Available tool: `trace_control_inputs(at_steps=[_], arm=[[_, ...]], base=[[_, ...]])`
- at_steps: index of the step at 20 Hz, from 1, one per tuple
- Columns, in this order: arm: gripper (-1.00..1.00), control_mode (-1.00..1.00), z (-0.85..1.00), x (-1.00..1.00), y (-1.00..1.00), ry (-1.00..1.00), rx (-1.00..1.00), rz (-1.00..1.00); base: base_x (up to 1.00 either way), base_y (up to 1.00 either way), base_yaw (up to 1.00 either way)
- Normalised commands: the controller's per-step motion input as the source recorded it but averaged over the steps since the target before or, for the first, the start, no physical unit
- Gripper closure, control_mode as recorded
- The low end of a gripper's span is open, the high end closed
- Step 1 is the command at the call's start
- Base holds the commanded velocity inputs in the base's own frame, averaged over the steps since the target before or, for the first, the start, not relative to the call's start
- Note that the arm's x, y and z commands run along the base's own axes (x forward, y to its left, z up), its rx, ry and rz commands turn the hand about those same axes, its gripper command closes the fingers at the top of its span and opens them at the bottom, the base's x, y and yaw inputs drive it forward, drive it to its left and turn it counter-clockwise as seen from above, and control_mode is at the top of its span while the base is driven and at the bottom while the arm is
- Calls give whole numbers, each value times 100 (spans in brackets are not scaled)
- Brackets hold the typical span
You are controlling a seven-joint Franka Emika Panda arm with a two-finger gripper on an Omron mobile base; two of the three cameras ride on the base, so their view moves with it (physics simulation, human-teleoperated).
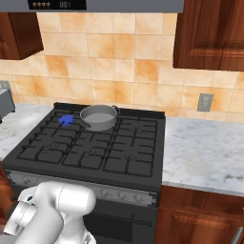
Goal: Turn off the rear left burner of the stove.
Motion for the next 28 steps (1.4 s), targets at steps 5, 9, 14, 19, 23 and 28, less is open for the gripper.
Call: trace_control_inputs(at_steps=[5,9,14,19,23,28], arm=[[-100,-100,-24,9,0,0,0,0],[-100,-100,-27,0,0,0,0,0],[-100,-100,-19,1,1,0,0,0],[-100,-100,1,1,10,-4,0,0],[-100,-100,18,0,15,-8,0,0],[-100,-100,21,0,2,-7,0,0]], base=[[0,0,0],[0,0,0],[0,0,0],[0,0,0],[0,0,0],[0,0,0]])
